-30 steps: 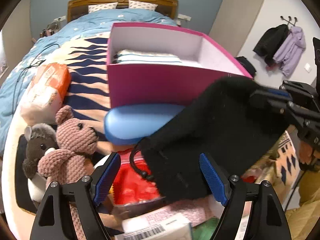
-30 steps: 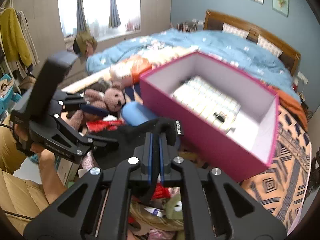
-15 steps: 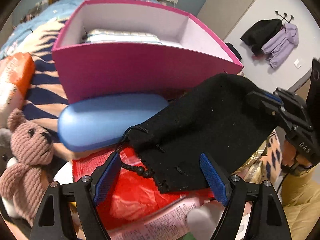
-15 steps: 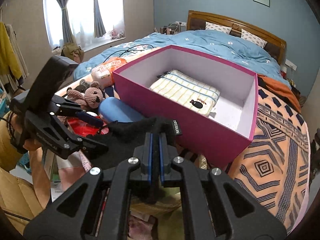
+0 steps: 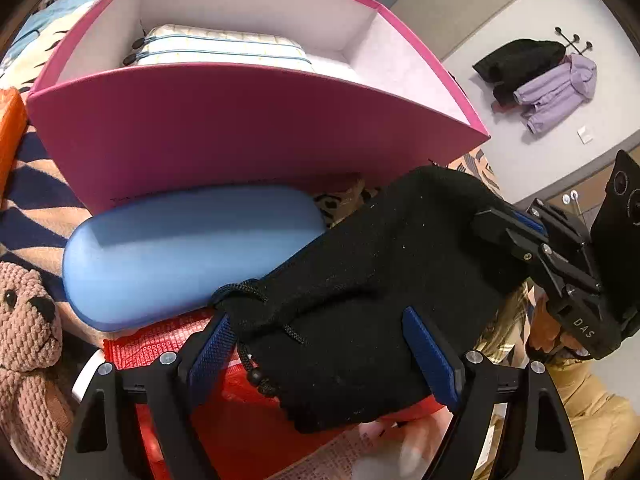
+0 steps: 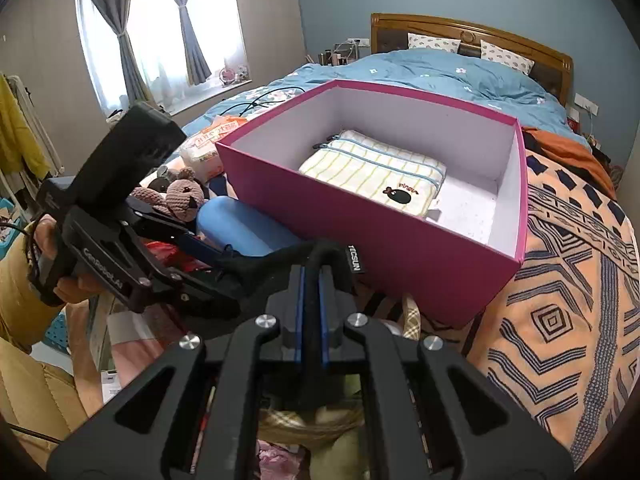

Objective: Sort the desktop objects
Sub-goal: 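Close the left gripper on the black drawstring bag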

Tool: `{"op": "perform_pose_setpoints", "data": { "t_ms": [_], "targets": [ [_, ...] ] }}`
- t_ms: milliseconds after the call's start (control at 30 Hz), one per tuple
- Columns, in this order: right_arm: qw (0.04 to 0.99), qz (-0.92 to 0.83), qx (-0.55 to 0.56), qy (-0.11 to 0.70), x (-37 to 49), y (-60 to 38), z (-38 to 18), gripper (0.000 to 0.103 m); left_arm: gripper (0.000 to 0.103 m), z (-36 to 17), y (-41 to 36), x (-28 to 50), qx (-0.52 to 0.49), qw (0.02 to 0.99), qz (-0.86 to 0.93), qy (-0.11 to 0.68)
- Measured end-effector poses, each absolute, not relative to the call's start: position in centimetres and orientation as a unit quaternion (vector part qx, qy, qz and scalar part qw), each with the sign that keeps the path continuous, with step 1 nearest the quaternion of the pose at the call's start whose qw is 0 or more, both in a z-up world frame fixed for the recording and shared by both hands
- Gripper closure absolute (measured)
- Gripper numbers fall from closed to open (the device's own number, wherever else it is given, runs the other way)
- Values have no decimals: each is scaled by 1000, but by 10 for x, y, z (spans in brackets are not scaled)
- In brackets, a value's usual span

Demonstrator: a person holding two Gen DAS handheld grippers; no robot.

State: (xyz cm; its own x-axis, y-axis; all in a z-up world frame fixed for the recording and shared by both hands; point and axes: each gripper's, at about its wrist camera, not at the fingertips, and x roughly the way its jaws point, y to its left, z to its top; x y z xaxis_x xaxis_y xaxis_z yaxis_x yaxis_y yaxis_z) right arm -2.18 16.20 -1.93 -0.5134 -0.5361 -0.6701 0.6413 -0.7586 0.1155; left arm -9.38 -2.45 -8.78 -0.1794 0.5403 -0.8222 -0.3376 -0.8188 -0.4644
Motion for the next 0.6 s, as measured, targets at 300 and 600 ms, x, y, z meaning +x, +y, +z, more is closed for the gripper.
{"op": "perform_pose_setpoints", "data": {
  "t_ms": [300, 600],
  "targets": [
    [347, -867, 353, 65, -20, 165, -18, 96, 82, -69, -25, -78, -529, 243, 811, -57],
    [360, -872, 325, 65, -9, 162, 0, 96, 88, -45, -36, -68, -478, 241, 843, -53]
  ]
}}
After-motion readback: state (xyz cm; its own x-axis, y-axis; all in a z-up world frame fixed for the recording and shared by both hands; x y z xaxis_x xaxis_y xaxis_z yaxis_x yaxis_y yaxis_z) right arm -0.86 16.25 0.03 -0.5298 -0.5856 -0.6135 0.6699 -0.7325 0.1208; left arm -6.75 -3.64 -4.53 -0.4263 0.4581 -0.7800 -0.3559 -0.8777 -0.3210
